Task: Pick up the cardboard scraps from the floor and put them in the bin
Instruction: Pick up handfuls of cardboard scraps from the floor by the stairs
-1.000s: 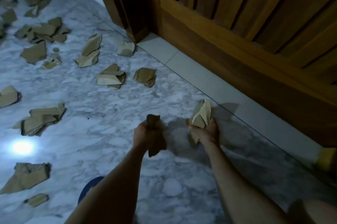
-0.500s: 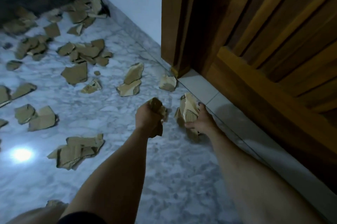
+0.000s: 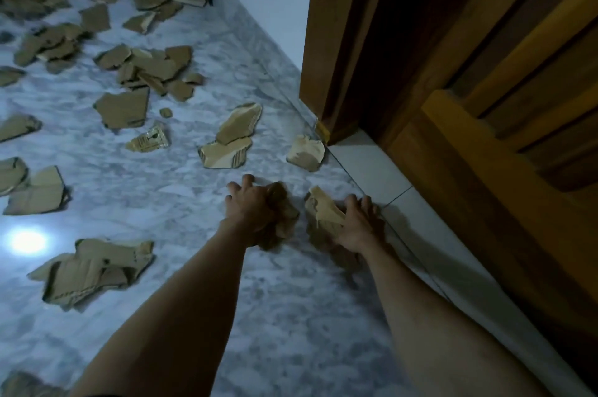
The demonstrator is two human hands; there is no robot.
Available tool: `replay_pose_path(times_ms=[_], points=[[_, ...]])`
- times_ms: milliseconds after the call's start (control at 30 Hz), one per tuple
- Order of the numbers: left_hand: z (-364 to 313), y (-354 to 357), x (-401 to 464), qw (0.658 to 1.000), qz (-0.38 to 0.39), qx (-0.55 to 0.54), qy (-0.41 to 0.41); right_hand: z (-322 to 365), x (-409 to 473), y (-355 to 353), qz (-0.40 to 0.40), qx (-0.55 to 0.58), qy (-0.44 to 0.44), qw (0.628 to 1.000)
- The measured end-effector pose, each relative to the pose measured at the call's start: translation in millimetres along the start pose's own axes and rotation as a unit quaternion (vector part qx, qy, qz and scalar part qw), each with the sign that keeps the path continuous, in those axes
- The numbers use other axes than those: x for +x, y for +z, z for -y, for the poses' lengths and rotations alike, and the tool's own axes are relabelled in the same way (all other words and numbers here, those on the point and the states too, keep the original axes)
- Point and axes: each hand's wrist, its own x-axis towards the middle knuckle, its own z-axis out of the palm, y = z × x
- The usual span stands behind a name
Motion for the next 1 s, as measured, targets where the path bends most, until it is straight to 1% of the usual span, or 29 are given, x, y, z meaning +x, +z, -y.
replay_pose_path(times_ms=[67, 133, 200, 267, 333, 367, 433, 500, 533, 600, 667, 733, 800, 933, 1000], points=[[-1, 1, 2, 1.000, -0.005, -0.009, -0.016, 5, 11, 0, 0.021, 0.092, -0.027, 0.995], [-2, 0, 2, 0.999, -0.004, -0.034, -0.029, 14, 23, -3, 0.042, 0.187, -0.048, 0.980], [1, 1, 1, 0.993, -0.015, -0.106, -0.054, 29, 35, -18, 0.034, 0.285, -0.059, 0.956], [10, 4, -4, 0.973, -0.028, -0.211, -0.094, 45, 51, -36, 0.011, 0.348, -0.069, 0.935], [22, 6, -14, 0.942, -0.040, -0.311, -0.121, 60, 69, -51, 0.008, 0.317, -0.093, 0.944], [31, 7, -20, 0.926, -0.050, -0.351, -0.127, 69, 79, -56, 0.028, 0.275, -0.105, 0.955], [49, 8, -33, 0.904, -0.078, -0.393, -0.148, 83, 90, -62, 0.075, 0.150, -0.109, 0.980], [70, 8, -48, 0.888, -0.100, -0.408, -0.189, 94, 98, -61, 0.095, 0.028, -0.093, 0.991], [80, 8, -54, 0.883, -0.108, -0.407, -0.210, 99, 102, -60, 0.095, -0.011, -0.085, 0.992], [92, 10, -64, 0.876, -0.121, -0.399, -0.243, 106, 105, -58, 0.078, -0.065, -0.075, 0.992], [90, 12, -67, 0.876, -0.131, -0.384, -0.261, 110, 103, -60, 0.057, -0.099, -0.074, 0.991], [80, 14, -65, 0.876, -0.134, -0.387, -0.254, 110, 102, -61, 0.053, -0.103, -0.089, 0.989], [71, 16, -60, 0.871, -0.142, -0.401, -0.246, 108, 107, -57, 0.056, -0.081, -0.109, 0.989], [62, 20, -51, 0.854, -0.166, -0.433, -0.238, 103, 104, -50, 0.066, 0.046, -0.085, 0.993], [61, 16, -54, 0.854, -0.184, -0.423, -0.242, 102, 99, -47, 0.040, 0.054, -0.081, 0.994]])
